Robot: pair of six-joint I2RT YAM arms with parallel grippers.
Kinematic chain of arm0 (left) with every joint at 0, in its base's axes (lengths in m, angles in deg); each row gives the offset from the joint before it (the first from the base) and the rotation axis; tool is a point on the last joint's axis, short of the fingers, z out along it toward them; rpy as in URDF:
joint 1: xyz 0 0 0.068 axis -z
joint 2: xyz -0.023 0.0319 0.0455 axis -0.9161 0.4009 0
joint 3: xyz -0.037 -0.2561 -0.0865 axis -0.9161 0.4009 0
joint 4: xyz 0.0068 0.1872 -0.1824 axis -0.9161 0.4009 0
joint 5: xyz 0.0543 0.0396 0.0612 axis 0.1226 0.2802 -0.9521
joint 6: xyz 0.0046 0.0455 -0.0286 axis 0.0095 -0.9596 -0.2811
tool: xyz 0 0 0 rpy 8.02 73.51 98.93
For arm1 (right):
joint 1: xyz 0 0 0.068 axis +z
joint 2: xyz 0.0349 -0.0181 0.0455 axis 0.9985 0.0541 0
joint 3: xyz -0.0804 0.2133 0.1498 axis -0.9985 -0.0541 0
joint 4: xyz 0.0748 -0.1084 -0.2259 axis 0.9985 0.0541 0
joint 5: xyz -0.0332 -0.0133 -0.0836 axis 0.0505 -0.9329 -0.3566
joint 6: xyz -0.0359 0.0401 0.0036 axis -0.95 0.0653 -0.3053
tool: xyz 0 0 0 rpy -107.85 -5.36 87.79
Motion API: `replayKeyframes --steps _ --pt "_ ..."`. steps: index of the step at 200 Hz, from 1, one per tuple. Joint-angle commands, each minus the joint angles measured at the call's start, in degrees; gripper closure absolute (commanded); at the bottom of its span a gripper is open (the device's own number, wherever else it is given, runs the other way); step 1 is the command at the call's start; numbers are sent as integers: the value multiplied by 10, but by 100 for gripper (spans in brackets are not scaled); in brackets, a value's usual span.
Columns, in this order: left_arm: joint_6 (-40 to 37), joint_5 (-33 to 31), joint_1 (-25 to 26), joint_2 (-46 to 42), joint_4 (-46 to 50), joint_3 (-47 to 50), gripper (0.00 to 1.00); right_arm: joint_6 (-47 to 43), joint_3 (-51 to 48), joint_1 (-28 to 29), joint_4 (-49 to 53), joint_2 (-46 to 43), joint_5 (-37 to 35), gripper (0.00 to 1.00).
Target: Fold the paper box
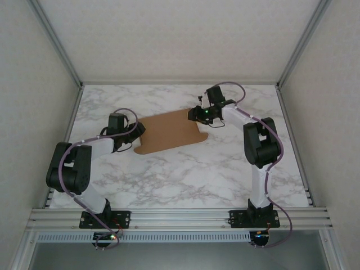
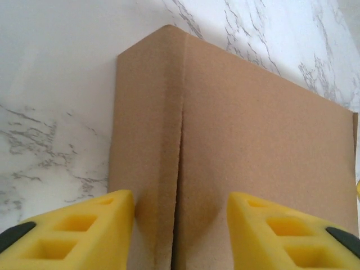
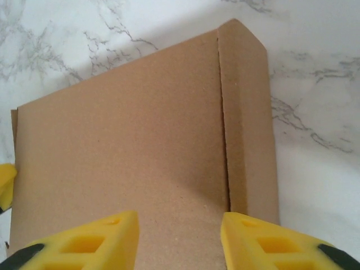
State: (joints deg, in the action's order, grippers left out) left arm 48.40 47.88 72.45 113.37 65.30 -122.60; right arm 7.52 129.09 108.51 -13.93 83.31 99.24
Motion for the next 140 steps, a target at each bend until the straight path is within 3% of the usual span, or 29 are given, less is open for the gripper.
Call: replayKeyframes --steps 1,79,140 --pt "-4 29 -3 17 -23 -16 58 24 -46 4 -20 -35 33 59" --pt "-49 2 -8 22 30 -51 58 -21 -84 3 26 -118 -58 55" --pt "-74 -10 -8 -3 73 -34 55 -50 -66 0 70 -95 -76 51"
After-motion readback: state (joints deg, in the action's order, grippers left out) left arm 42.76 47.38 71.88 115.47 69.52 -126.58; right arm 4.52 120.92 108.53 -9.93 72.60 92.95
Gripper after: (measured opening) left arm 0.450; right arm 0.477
